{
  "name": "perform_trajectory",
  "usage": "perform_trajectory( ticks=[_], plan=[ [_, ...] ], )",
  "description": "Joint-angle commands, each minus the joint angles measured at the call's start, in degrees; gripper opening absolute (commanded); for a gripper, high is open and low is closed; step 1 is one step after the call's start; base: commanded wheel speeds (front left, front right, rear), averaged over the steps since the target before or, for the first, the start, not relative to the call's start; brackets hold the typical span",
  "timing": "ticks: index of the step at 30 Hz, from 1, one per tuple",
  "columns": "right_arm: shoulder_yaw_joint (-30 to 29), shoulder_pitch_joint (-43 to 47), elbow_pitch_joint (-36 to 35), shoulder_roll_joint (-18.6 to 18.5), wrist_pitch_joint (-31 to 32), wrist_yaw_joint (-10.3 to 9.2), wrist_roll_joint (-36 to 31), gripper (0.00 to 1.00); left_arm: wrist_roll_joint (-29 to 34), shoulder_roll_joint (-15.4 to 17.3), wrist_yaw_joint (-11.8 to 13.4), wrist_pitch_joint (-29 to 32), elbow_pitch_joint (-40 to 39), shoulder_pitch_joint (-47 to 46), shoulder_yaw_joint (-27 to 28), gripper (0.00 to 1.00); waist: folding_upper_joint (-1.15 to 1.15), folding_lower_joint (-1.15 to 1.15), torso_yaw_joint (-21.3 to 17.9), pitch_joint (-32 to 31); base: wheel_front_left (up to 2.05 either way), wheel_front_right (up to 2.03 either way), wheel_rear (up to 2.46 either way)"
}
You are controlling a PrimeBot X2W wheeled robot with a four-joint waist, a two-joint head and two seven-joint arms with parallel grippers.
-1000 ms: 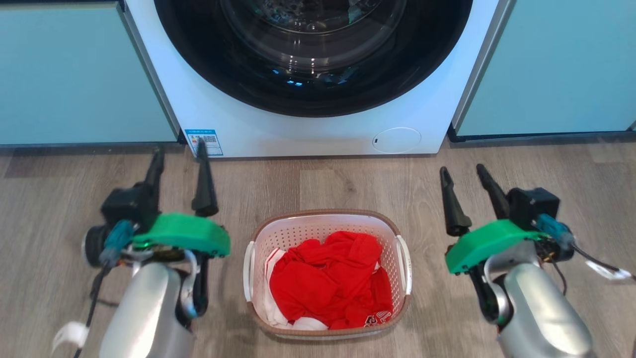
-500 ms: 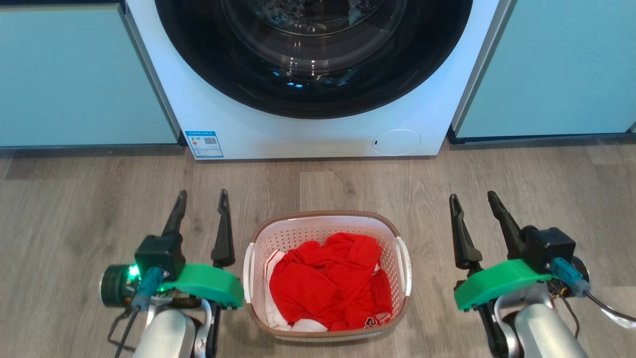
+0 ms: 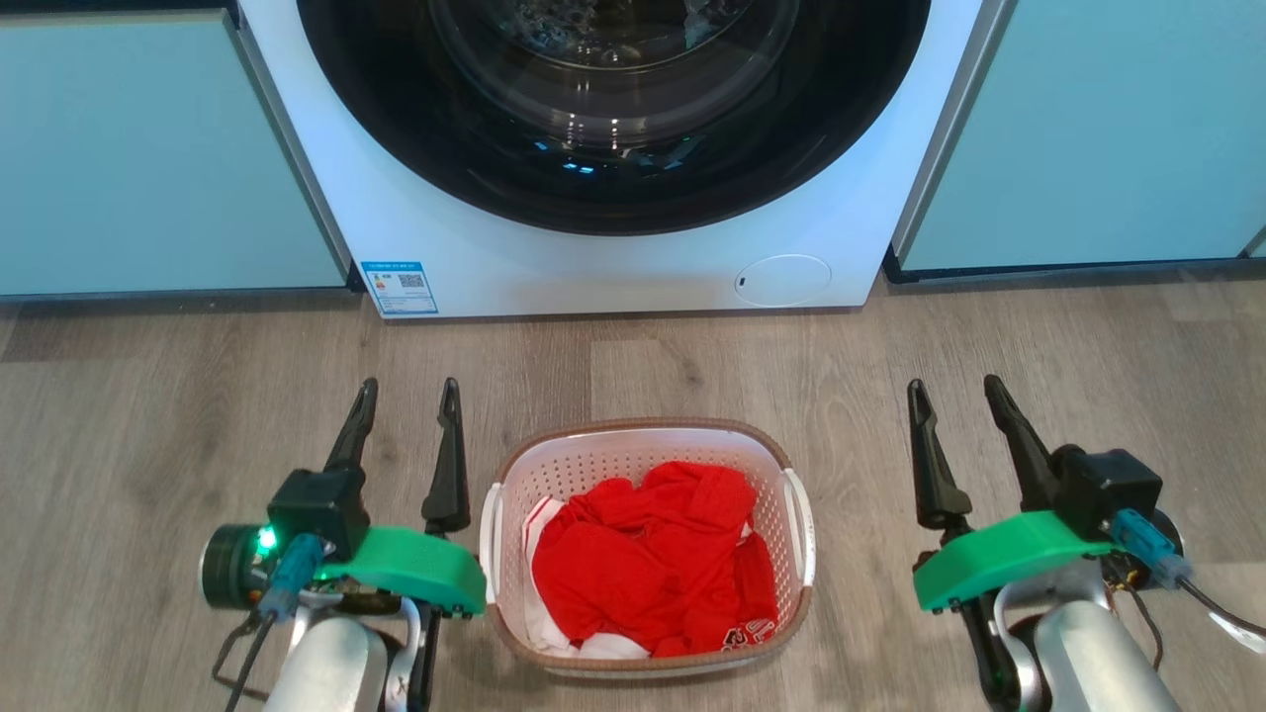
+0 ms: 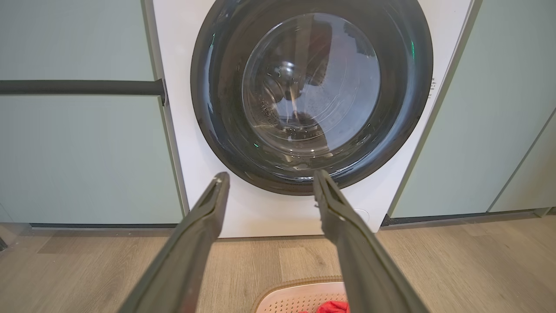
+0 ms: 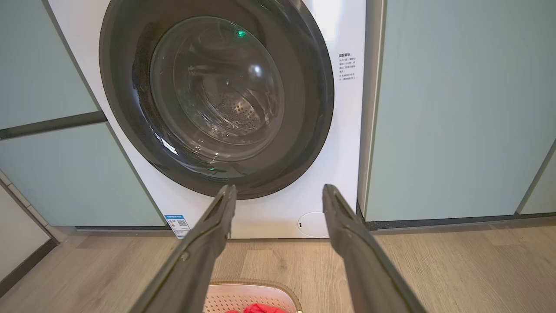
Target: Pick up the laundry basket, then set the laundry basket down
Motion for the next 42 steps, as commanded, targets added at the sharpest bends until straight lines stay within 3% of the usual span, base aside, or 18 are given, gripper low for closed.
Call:
perform_trajectory(
  ticks=[1,42],
  plan=[
    [1.05,-1.19,-2.13,0.39,-0.70,0.41,0.16,1.00,0.04,0.13,-0.40,-0.37,-2.02,-2.04,1.81,1.00,0.00,0.00,-0.02,0.13,0.00,0.00,0.00],
    [1.17,-1.57,-1.39,0.39,-0.70,0.41,0.08,1.00,-6.24,0.13,-3.36,-0.37,-0.38,-2.08,2.64,1.00,0.00,0.00,-0.65,0.53,0.00,0.00,0.00]
  ],
)
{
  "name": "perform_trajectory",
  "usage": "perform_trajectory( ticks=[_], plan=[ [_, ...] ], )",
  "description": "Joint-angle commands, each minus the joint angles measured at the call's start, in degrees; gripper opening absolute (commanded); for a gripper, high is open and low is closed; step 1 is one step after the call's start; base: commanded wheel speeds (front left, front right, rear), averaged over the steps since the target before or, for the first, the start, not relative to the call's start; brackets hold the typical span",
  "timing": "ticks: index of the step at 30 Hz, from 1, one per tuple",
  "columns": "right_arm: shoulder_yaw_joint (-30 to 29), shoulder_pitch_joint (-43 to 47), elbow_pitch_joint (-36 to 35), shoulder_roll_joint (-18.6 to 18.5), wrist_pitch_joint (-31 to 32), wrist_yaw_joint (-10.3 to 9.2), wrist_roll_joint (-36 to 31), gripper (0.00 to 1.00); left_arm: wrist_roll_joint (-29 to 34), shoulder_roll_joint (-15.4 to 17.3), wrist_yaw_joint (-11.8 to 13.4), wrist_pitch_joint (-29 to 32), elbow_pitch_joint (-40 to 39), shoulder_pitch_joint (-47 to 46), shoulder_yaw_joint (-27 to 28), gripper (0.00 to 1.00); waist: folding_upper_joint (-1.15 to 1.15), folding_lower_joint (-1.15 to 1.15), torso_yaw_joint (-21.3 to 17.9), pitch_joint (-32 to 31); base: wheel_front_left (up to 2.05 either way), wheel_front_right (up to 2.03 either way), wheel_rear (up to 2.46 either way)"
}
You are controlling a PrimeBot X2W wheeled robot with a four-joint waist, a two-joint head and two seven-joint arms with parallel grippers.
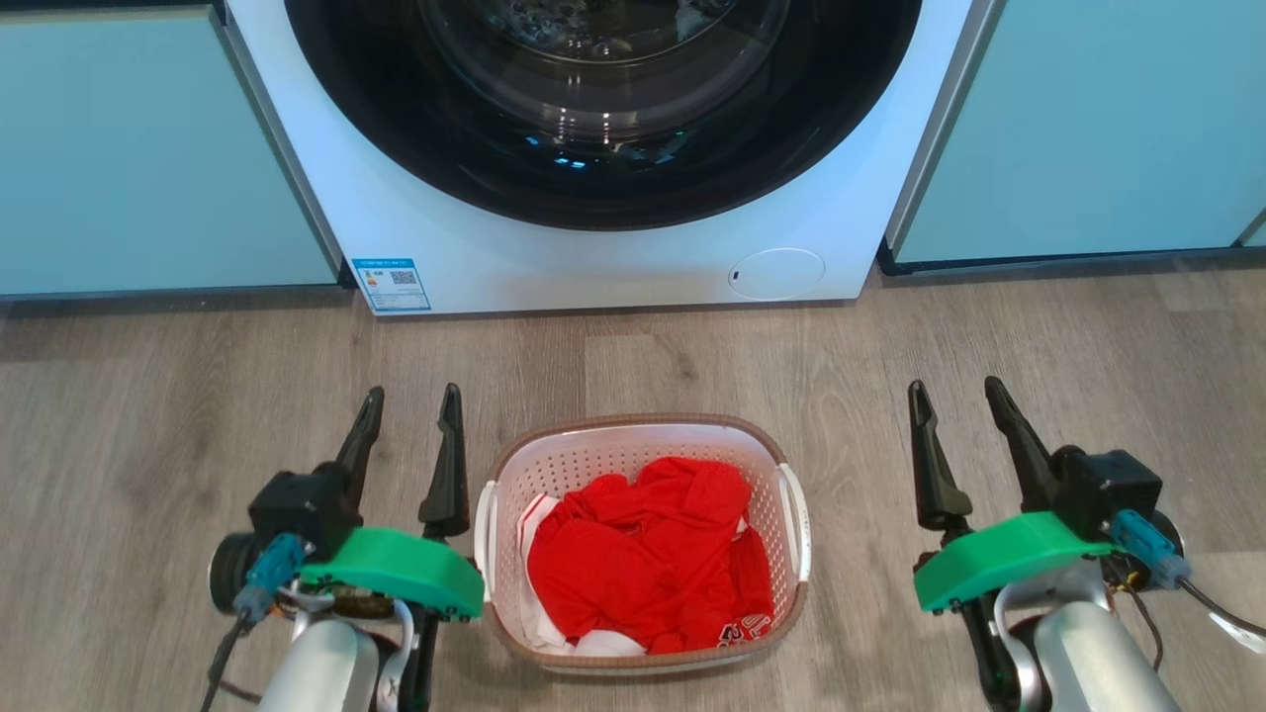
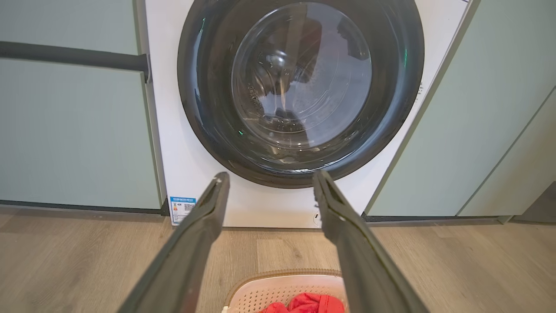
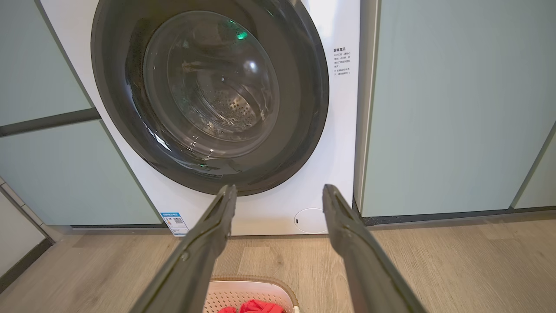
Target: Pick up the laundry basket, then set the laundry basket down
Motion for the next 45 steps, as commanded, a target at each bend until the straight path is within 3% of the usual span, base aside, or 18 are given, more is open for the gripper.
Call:
perform_trajectory(
  ticks=[1,4,5,9,45],
  plan=[
    [1.30,-1.56,-1.60,0.39,-0.70,0.41,0.04,1.00,-0.39,0.13,-0.44,-0.37,-1.45,-2.10,2.40,1.00,0.00,0.00,-0.02,0.03,0.00,0.00,0.00],
    [1.32,-1.65,-1.60,0.39,-0.70,0.41,-0.02,1.00,-0.88,0.13,-0.83,-0.37,-1.45,-2.19,2.44,1.00,0.00,0.00,-0.03,0.22,0.00,0.00,0.00],
    [0.01,0.00,0.01,0.00,0.00,0.00,0.00,0.00,-0.81,0.00,-0.77,0.00,0.36,0.00,0.11,0.00,0.00,0.00,-0.04,0.23,0.00,0.00,0.00],
    [0.13,1.26,3.18,0.00,0.13,0.00,0.09,0.00,-0.94,0.00,-0.93,0.05,3.67,1.37,-0.30,0.00,0.00,0.00,-0.05,0.27,0.00,0.00,0.00],
    [-2.44,0.66,3.23,-0.99,4.70,0.11,22.60,0.00,-22.55,0.73,-3.03,5.19,3.55,0.58,4.57,0.00,0.00,0.00,-0.01,-0.48,0.00,0.00,0.00]
  ],
)
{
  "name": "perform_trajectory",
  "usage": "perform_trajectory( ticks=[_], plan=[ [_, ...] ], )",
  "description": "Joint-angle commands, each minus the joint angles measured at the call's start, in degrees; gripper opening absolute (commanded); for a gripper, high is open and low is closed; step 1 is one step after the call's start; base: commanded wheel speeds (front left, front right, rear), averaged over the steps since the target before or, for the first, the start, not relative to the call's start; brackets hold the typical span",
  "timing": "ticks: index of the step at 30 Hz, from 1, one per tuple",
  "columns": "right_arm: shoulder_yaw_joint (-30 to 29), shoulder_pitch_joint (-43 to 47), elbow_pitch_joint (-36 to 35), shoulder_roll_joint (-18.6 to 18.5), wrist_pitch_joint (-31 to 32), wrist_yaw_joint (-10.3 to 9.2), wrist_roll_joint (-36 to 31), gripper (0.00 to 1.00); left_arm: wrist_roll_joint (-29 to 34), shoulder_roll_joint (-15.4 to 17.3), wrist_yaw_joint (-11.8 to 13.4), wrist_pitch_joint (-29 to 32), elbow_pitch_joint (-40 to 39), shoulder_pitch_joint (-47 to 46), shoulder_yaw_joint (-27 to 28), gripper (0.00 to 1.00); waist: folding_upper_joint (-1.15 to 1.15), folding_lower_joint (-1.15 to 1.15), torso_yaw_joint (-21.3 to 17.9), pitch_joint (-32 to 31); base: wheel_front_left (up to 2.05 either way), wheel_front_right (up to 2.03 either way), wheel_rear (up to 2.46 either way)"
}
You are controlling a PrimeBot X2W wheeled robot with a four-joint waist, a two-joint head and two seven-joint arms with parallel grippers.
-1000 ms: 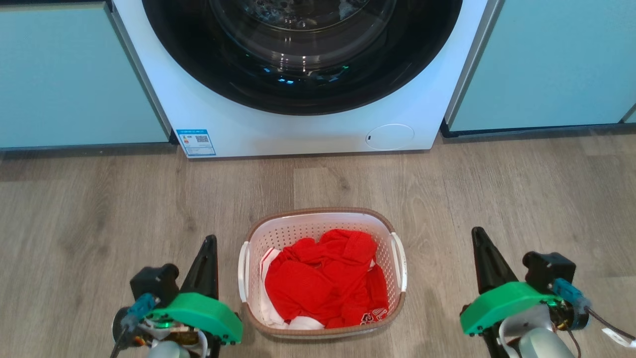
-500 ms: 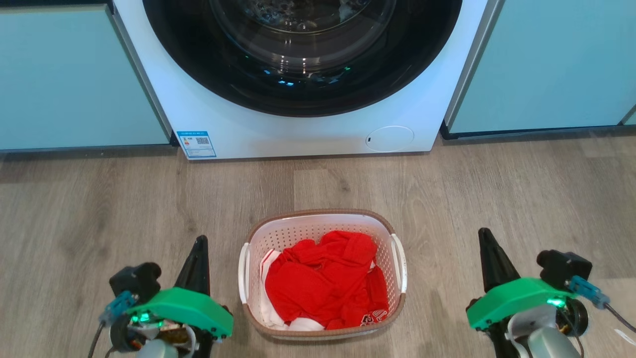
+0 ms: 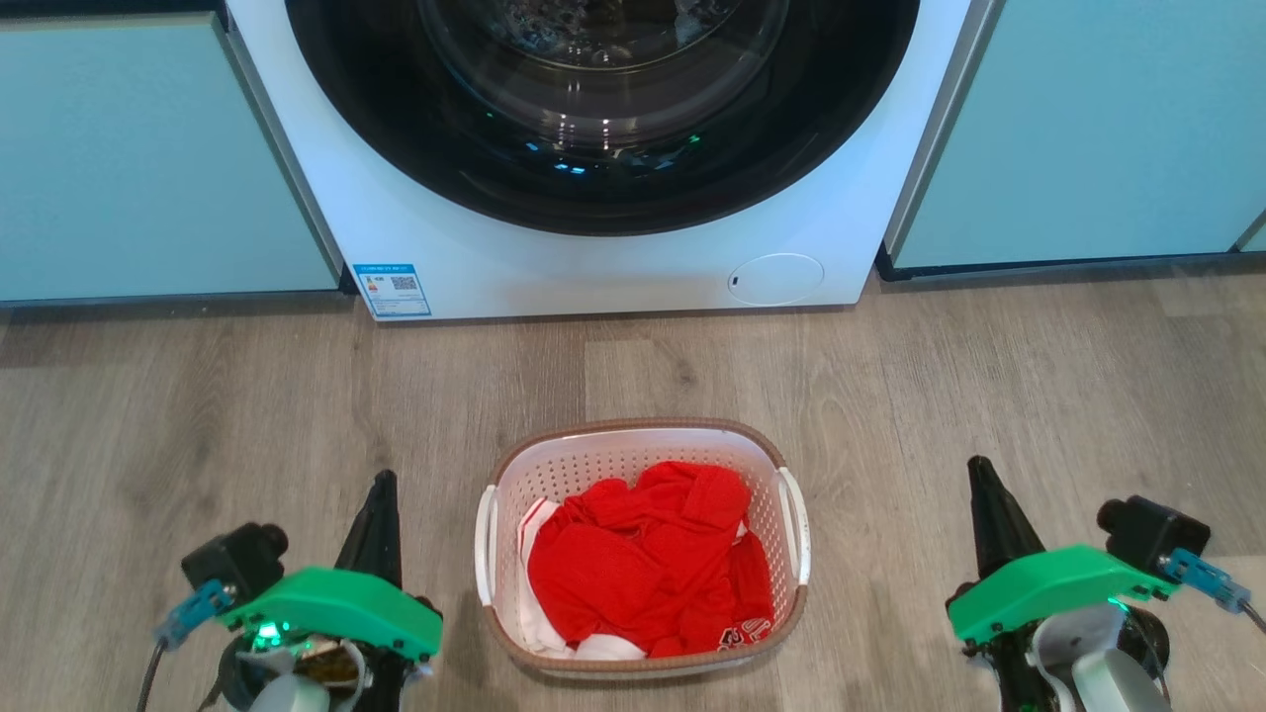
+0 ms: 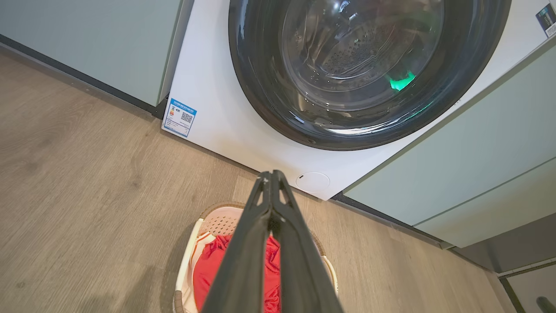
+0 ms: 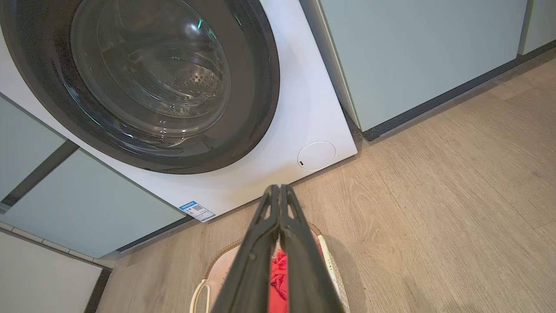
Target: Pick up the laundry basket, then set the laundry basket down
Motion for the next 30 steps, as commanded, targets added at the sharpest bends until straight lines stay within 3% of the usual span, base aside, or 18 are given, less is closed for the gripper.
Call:
perform_trajectory(
  ticks=[1,30],
  plan=[
    [-0.26,-2.39,-1.86,-0.81,0.23,0.12,1.71,0.00,-1.54,0.53,-0.34,0.29,-1.84,-2.96,1.24,0.00,0.00,0.00,0.00,-0.03,0.00,0.00,0.00],
    [-3.04,-2.90,-1.76,-1.06,4.47,0.21,19.12,0.00,-18.45,0.77,-2.02,4.77,-2.03,-3.56,5.61,0.00,0.00,0.00,0.04,-0.63,0.00,0.00,0.00]
  ],
)
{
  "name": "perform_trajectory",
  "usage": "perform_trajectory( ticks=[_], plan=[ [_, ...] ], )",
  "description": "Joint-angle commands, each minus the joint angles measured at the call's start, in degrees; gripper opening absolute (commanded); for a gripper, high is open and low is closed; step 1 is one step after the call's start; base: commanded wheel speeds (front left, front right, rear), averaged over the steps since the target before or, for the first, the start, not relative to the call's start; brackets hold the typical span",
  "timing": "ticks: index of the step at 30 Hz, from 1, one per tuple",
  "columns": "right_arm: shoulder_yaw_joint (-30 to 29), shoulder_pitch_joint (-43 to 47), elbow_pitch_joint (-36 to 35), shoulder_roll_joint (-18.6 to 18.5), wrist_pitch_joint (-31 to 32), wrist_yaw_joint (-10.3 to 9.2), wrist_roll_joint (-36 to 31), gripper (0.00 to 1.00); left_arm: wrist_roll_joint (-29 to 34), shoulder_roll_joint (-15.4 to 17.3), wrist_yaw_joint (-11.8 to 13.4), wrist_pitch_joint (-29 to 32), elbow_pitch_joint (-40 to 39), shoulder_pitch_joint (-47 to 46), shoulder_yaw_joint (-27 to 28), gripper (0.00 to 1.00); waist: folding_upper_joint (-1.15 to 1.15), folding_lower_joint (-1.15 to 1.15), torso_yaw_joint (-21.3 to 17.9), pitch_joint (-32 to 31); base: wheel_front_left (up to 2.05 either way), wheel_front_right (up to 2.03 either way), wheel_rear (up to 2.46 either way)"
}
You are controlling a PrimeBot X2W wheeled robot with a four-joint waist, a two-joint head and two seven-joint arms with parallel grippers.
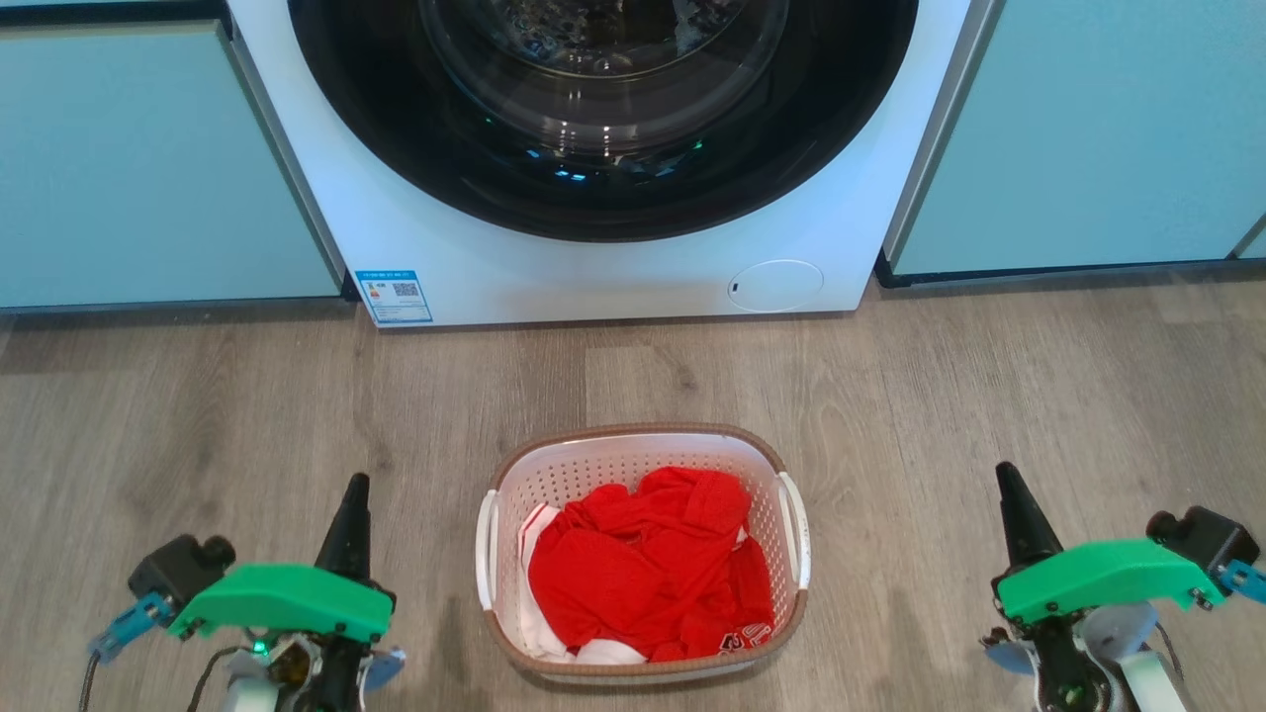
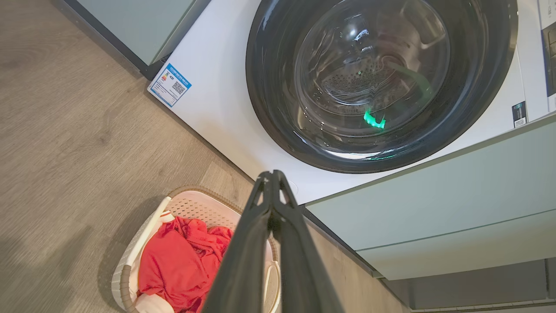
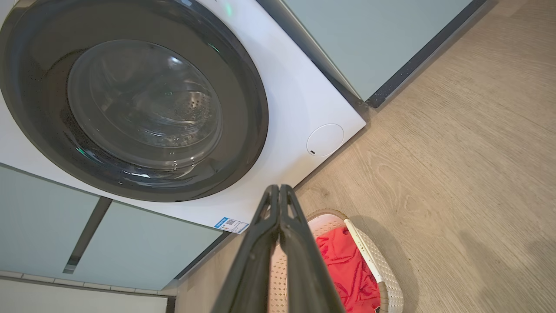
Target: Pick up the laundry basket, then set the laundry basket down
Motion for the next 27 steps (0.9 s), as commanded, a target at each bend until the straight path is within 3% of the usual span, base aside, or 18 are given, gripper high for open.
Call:
perform_trajectory(
  ticks=[1,27],
  plan=[
    [0.01,-2.80,-1.77,-0.71,0.43,0.21,1.85,0.00,-1.73,0.66,-0.34,0.39,-1.91,-3.44,1.93,0.00,0.00,0.00,0.00,-0.03,0.00,0.00,0.00],
    [-3.04,-3.32,-1.65,-0.70,4.82,0.30,18.34,0.00,-17.83,0.72,-1.96,4.92,-2.04,-4.06,6.39,0.00,0.00,0.00,0.03,-0.61,0.00,0.00,0.00]
  ],
)
